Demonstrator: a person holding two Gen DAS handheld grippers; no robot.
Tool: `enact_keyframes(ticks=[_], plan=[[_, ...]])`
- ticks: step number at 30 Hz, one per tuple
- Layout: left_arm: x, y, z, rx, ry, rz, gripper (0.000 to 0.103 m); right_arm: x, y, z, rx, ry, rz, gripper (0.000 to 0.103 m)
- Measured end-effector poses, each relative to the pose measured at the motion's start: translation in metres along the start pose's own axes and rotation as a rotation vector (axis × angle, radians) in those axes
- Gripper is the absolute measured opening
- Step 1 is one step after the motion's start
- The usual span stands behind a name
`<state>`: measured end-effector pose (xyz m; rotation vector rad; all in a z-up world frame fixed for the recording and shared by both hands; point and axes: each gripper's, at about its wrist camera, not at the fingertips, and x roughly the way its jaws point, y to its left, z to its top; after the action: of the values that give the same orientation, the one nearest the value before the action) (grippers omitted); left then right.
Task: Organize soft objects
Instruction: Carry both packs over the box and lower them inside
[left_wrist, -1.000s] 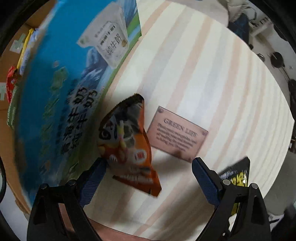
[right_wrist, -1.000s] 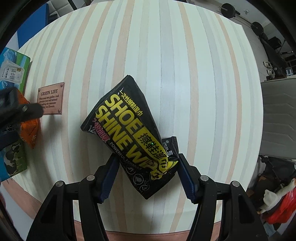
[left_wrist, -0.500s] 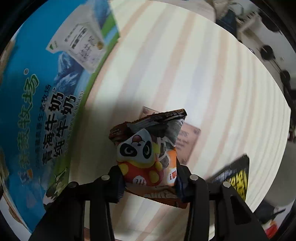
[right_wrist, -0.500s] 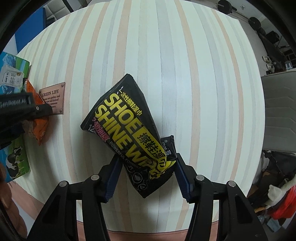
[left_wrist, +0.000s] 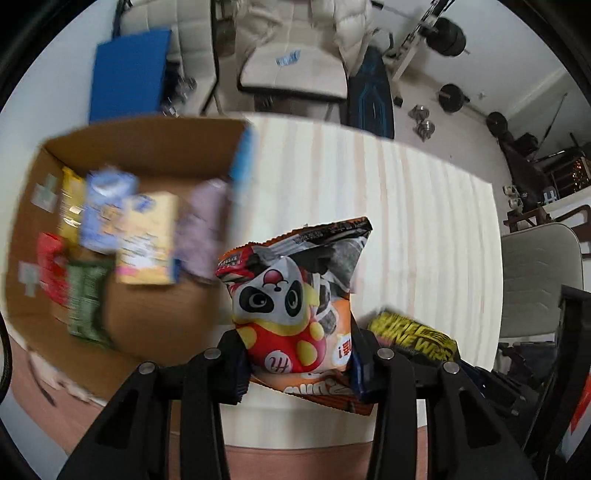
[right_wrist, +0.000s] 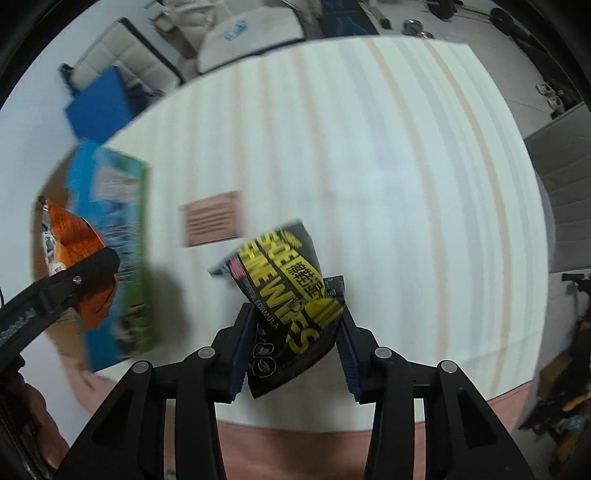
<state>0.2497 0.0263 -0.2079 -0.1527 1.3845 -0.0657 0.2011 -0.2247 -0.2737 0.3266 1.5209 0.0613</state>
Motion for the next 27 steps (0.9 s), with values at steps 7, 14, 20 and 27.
enact_keyframes(ticks=[7, 14, 20, 27], plan=[[-0.041, 0.068, -0.017, -0.008, -0.059, 0.029, 0.038, -0.011, 0.063, -0.022, -0.09, 0.012, -0.035, 0.01], [-0.026, 0.079, -0.035, -0.036, -0.017, 0.005, 0.038, 0.006, 0.08, -0.026, -0.139, 0.014, -0.16, 0.065], [-0.018, 0.082, -0.037, -0.081, 0.019, -0.042, 0.038, 0.054, 0.072, -0.013, -0.068, 0.138, -0.054, 0.069], [-0.029, 0.085, -0.039, -0.077, -0.001, -0.042, 0.038, 0.094, 0.066, -0.029, 0.003, 0.182, -0.093, 0.015]])
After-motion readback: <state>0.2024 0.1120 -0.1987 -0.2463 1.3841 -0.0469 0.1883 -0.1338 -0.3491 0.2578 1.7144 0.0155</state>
